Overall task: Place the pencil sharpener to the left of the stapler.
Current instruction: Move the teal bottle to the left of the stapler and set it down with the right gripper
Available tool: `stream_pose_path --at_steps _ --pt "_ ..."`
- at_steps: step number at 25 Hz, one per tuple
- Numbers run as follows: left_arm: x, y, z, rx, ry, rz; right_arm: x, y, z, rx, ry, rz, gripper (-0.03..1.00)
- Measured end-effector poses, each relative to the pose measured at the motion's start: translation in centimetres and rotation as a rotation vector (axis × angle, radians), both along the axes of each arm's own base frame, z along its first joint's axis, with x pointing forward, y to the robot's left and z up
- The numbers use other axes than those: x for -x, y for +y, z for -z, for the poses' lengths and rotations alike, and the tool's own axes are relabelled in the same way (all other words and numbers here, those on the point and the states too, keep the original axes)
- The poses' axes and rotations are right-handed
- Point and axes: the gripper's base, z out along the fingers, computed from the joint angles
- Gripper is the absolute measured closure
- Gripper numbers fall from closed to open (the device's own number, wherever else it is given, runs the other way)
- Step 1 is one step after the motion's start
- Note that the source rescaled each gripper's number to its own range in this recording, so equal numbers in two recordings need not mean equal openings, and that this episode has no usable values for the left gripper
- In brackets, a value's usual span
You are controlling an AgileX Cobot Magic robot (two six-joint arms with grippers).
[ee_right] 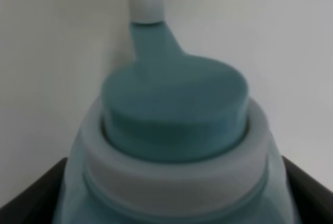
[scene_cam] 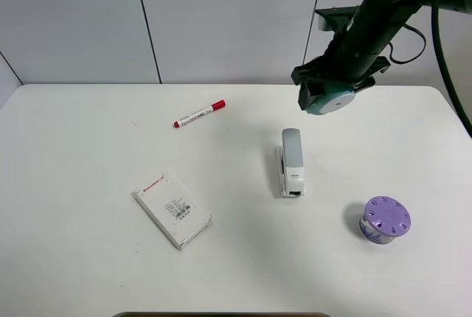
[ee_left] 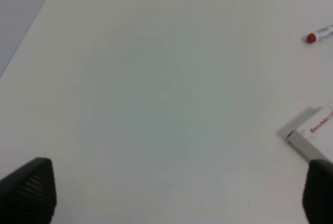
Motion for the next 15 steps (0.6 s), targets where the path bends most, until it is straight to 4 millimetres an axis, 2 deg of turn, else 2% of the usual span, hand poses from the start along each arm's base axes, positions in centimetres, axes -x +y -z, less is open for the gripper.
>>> stream_pose_path --at_steps 10,15 --pt "0.0 0.0 0.0 0.0 0.0 0.0 2.9 7.1 -0.2 -0.027 -0.064 -0.196 0.97" --pt "0.0 0.0 0.0 0.0 0.0 0.0 4.3 9.5 -0.2 -0.037 -0.079 -0.266 0.97"
